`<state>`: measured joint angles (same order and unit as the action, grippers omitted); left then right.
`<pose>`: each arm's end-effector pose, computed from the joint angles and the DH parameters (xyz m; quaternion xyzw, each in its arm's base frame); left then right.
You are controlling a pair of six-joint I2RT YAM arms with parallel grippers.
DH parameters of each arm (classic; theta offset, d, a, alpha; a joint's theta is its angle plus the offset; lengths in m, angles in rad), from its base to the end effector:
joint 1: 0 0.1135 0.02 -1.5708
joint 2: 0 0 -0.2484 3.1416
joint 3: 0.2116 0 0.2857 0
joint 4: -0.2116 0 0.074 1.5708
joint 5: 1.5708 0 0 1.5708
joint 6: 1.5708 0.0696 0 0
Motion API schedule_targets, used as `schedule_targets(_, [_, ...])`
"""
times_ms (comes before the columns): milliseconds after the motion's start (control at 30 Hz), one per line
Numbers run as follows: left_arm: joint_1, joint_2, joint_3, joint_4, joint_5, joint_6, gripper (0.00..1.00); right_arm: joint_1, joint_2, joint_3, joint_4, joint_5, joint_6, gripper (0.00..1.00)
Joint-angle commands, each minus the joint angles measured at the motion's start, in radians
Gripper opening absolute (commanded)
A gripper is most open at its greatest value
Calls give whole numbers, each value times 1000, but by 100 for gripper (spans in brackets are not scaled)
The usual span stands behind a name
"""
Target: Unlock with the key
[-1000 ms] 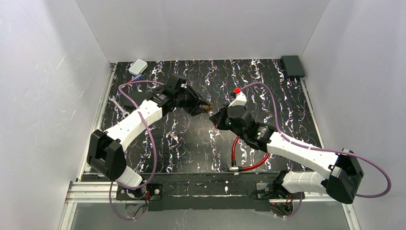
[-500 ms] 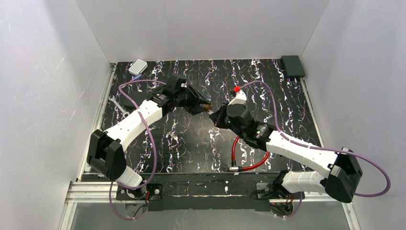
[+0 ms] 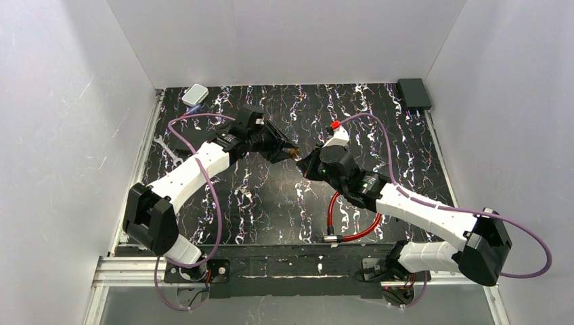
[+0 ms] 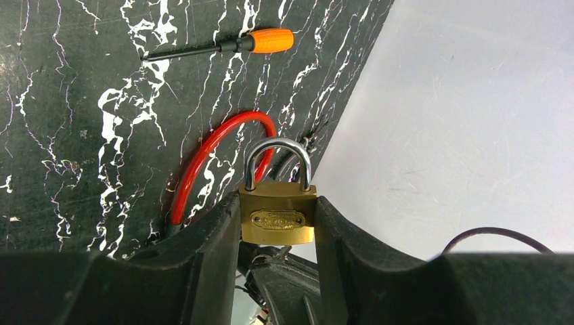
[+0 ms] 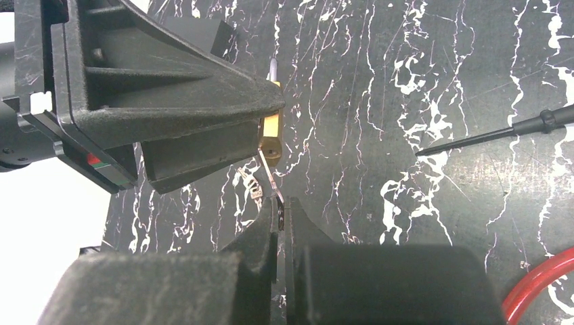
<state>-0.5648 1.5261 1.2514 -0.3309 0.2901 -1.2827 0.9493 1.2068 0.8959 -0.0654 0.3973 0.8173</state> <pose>0.3354 -0.2361 0.2635 -0.2451 0.8442 -0.4436 0.1747 0.2224 0.2643 0.2665 0.0573 0.8162 0.3225 0.4760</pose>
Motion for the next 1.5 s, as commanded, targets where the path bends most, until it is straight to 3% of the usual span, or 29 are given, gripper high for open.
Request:
schedule_targets(0, [4,-53,0,15,9,9,0,-3,1,20,20,7,20,1])
schedule_targets(1467, [6,-43,-2,14,11,9,0,-6,10,27,35,32,24,1])
